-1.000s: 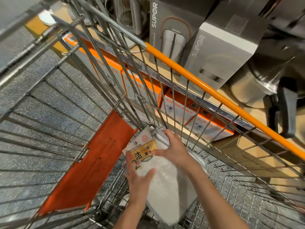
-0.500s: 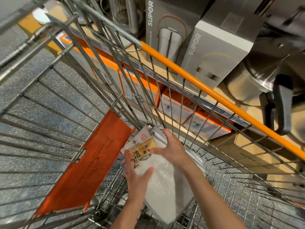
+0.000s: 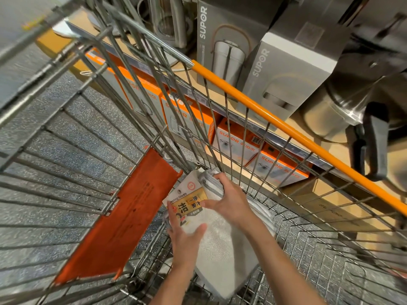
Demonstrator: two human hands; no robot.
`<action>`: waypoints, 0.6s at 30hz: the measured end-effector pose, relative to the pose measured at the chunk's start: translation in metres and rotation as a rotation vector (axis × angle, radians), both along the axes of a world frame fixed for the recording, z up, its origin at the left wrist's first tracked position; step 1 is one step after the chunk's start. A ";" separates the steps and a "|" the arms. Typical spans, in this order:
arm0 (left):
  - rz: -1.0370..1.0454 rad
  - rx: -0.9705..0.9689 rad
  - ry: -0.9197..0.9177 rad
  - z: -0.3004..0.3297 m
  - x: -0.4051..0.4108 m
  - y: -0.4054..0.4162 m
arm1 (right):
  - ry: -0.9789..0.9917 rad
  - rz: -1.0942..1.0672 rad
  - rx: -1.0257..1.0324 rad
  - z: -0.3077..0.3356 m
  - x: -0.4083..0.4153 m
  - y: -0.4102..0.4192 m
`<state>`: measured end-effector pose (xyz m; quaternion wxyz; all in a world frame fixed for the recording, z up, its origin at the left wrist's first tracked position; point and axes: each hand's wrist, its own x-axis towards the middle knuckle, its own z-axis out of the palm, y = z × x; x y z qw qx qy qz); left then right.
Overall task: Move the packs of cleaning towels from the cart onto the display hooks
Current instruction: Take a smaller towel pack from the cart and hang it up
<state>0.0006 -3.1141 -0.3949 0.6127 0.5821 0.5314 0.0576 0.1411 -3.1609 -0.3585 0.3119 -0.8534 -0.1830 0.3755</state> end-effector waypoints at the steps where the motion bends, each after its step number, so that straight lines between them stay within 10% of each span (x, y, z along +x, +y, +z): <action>1: -0.002 0.005 -0.003 0.000 -0.001 0.000 | -0.022 0.010 0.000 0.001 -0.002 -0.001; 18: -0.060 0.055 0.025 0.002 -0.006 0.001 | -0.046 0.009 0.110 0.014 -0.012 -0.005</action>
